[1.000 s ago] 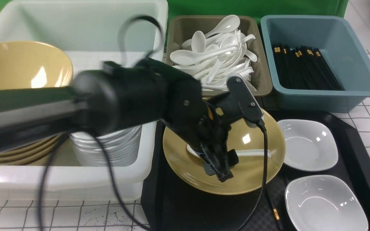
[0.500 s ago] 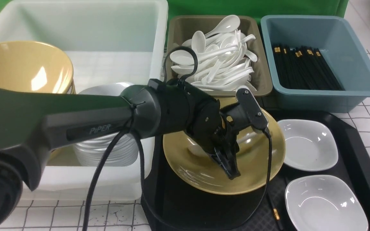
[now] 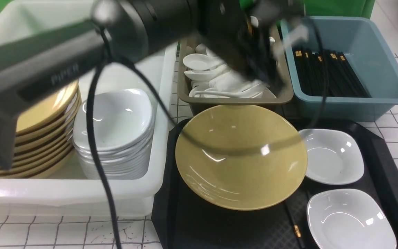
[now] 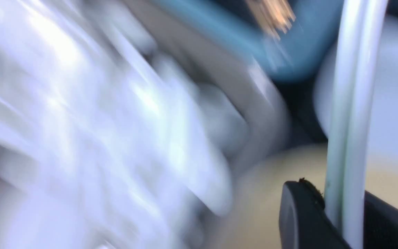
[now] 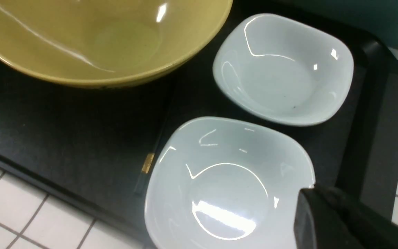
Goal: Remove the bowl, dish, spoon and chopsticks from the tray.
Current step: Use the left arm to put the soup spoon into the small storage box in the middle
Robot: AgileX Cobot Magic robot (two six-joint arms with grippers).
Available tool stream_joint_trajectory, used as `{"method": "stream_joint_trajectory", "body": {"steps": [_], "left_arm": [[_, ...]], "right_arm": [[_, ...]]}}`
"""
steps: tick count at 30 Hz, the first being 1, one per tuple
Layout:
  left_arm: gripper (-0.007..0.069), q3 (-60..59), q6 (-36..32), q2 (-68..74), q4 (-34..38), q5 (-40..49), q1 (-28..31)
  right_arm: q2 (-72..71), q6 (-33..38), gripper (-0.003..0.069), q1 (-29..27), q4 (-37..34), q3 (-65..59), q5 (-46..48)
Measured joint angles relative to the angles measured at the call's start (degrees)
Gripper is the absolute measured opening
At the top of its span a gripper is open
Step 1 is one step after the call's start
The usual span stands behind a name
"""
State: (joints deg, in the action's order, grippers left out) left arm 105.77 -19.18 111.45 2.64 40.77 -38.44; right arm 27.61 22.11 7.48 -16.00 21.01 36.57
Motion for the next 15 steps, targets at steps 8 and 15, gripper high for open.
{"method": "stream_joint_trajectory", "body": {"steps": [8, 15], "left_arm": [[0.0043, 9.8, -0.23, 15.21, -3.24, -11.64, 8.01], [0.0114, 12.79, -0.57, 21.3, -12.88, -11.17, 7.07]], "right_arm": [[0.0, 0.0, 0.0038, 0.0, 0.0, 0.0, -1.12], [0.0, 0.0, 0.0043, 0.0, 0.0, 0.0, -1.15]]}}
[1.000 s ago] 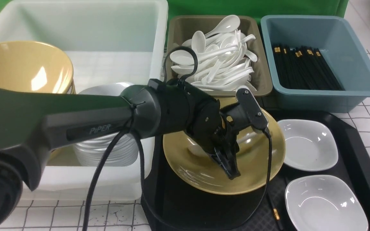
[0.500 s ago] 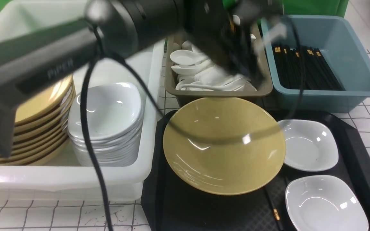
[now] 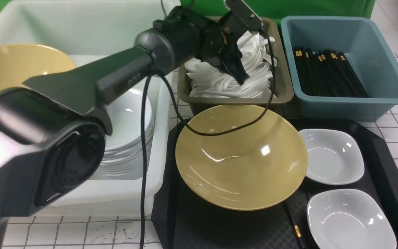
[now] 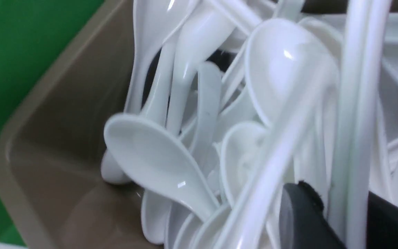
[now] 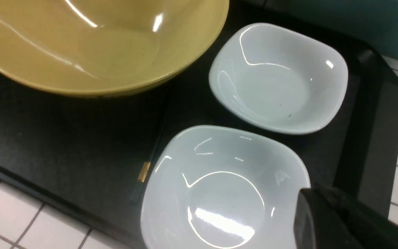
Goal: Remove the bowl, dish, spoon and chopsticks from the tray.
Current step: Use the left arm to put the soup spoon into the small storage box in the middle, then use the left arm to grab the yellow noodle bowl on the left
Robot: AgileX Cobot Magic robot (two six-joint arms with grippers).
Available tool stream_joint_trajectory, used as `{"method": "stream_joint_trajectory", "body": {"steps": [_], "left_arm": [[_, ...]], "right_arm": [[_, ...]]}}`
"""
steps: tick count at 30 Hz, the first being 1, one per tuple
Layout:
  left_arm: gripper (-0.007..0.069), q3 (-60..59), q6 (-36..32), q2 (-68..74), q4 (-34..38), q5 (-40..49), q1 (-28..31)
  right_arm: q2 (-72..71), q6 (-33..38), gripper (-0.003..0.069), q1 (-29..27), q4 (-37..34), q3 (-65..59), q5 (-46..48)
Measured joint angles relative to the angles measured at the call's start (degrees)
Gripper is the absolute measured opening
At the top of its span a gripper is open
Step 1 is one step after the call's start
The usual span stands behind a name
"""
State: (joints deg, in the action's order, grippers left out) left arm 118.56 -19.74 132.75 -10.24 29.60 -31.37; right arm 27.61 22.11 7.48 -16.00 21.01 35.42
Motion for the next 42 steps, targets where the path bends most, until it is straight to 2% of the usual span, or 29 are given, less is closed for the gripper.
{"method": "stream_joint_trajectory", "body": {"steps": [1, 2, 5, 6, 7, 9, 11, 13, 14, 18, 22, 29, 38, 42], "left_arm": [[0.0201, 0.66, 0.28, -0.4, -1.84, 0.59, -0.75], [0.0255, 1.24, 0.45, -0.67, -2.79, 1.96, -1.14], [0.036, 2.8, 0.79, -1.72, -3.76, 6.07, -1.8], [0.0438, 4.53, 1.54, -3.29, -4.19, 12.47, -2.41], [0.0478, 5.84, 2.45, -4.58, -4.19, 16.09, -2.76], [0.0503, 6.95, 3.42, -5.86, -3.86, 19.77, -2.97], [0.0537, 9.29, 6.22, -9.45, -1.23, 29.99, -3.5], [0.0542, 9.78, 6.76, -10.78, 0.47, 33.62, -3.64], [0.0546, 10.05, 7.61, -12.64, 4.27, 39.14, -3.97], [0.0547, 6.4, 8.16, -13.68, 9.92, 41.43, -3.98], [0.0549, 0.21, 8.25, -12.85, 9.78, 41.56, -4.05], [0.0549, -9.04, 12.74, -12.53, 3.44, 41.57, -3.89], [0.0547, -10.43, 12.75, -9.49, 5.68, 39.9, -4.06], [0.0516, -11.04, 12.66, -8.97, 8.68, 39.97, -3.95]], "right_arm": [[0.0, 0.0, 0.0043, 0.0, 0.0, 0.0, 0.0], [0.0, 0.0, 0.0044, 0.0, -0.05, 0.0, 0.0], [0.0, 0.0, 0.0046, 0.0, -0.05, 0.0, 0.0], [0.0, 0.0, 0.0047, 0.0, -0.05, 0.0, 0.0], [0.0, 0.0, 0.0047, 0.0, -0.05, 0.0, 0.0], [0.0, 0.0, 0.0047, 0.0, -0.05, 0.0, 0.0], [0.0, 0.0, 0.0047, 0.0, -0.05, 0.0, 0.0], [0.0, 0.0, 0.0047, 0.0, -0.05, 0.0, 0.05], [0.0, 0.0, 0.0047, 0.0, -0.05, 0.0, 0.19], [0.0, 0.0, 0.0047, 0.0, -0.1, 0.0, 0.86], [0.0, -0.12, 0.0048, 0.0, -0.05, 0.0, 1.35], [0.0, -0.46, 0.0048, 0.0, -0.05, 0.0, 1.35], [0.0, -0.71, 0.0052, 0.0, -0.05, 0.0, 1.35], [0.0, -0.71, 0.0055, 0.0, -0.05, 0.0, 1.35]]}}
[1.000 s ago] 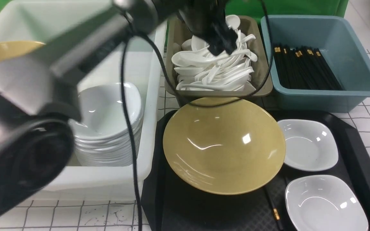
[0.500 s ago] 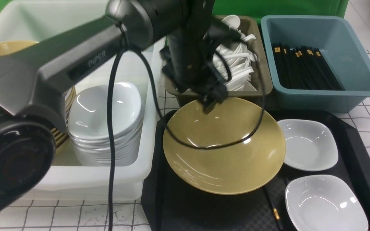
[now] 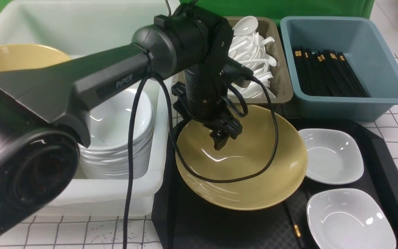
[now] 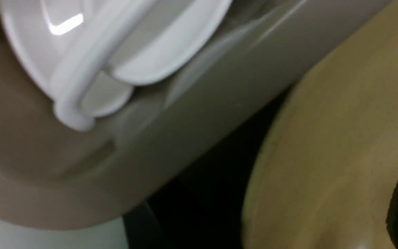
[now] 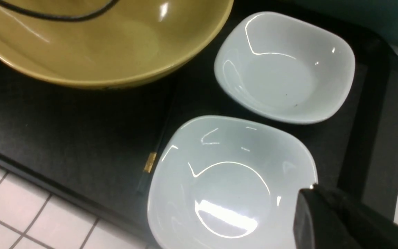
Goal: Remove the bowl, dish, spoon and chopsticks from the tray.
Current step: Use the left arm to grab the yellow noodle bowl on the left
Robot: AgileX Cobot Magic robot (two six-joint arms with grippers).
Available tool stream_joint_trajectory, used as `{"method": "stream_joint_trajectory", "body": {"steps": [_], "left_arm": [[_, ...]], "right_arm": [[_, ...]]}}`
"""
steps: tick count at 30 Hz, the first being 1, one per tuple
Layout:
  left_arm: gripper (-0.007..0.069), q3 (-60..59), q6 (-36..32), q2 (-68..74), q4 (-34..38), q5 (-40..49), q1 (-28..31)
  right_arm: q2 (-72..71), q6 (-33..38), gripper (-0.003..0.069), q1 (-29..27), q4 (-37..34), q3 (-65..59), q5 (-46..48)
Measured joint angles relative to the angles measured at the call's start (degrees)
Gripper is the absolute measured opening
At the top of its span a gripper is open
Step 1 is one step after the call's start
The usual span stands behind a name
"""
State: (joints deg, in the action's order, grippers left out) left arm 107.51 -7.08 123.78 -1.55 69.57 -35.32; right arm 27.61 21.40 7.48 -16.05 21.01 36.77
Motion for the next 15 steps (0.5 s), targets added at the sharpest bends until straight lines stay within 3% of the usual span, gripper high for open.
{"method": "stream_joint_trajectory", "body": {"steps": [8, 15], "left_arm": [[0.0393, 0.0, 0.06, -0.72, 6.32, 0.36, -0.05], [0.0377, -0.27, 0.12, -1.08, 7.69, 0.42, -0.11]], "right_arm": [[0.0, 0.0, 0.0062, 0.01, 0.0, 0.0, 0.16], [0.0, -0.1, 0.0069, 0.01, 0.0, 0.0, 0.18]]}}
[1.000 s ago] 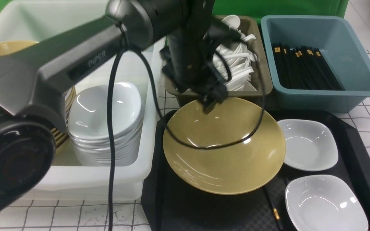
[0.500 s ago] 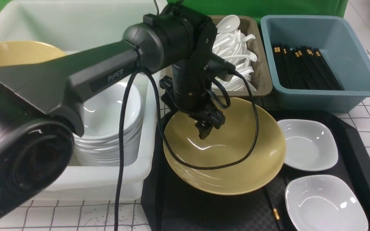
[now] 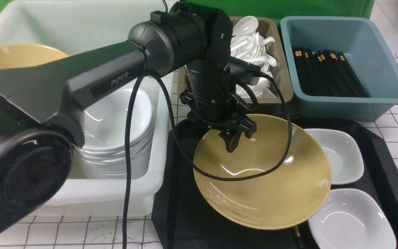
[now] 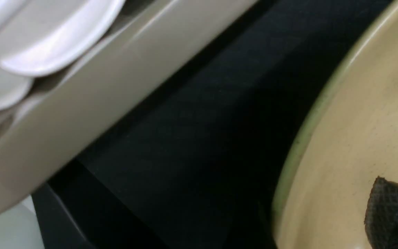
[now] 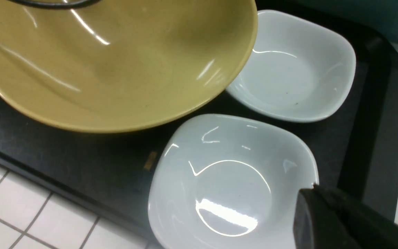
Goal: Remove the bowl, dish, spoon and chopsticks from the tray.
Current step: Use the left arm to grab the yellow noodle bowl on the left
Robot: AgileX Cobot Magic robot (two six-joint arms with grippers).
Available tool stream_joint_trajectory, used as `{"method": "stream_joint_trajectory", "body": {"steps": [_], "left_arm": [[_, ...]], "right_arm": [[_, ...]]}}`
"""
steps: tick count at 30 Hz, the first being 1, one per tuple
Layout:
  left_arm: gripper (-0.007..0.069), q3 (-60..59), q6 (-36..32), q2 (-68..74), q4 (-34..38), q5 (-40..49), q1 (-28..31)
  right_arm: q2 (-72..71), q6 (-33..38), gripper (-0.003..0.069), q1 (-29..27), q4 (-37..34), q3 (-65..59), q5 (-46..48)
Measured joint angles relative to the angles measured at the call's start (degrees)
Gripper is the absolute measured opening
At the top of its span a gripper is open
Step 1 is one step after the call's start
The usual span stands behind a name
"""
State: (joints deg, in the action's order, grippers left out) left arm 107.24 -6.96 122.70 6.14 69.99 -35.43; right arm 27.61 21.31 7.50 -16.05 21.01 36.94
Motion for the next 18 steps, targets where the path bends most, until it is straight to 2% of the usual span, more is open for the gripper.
{"method": "stream_joint_trajectory", "body": {"steps": [7, 12, 18], "left_arm": [[0.0354, -0.1, -3.67, 3.24, -0.71, 0.12, 0.0], [0.0193, -0.05, -4.96, 3.28, 1.37, -0.02, 0.06], [0.0043, -0.11, -6.95, -0.9, 2.92, 0.68, -0.26]], "right_arm": [[0.0, 0.0, 0.0071, 0.0, 0.0, 0.0, -0.35], [0.0, 0.0, 0.0076, 0.0, 0.0, 0.0, -0.4], [0.0, -0.05, 0.0078, 0.0, 0.0, 0.0, -0.42]]}}
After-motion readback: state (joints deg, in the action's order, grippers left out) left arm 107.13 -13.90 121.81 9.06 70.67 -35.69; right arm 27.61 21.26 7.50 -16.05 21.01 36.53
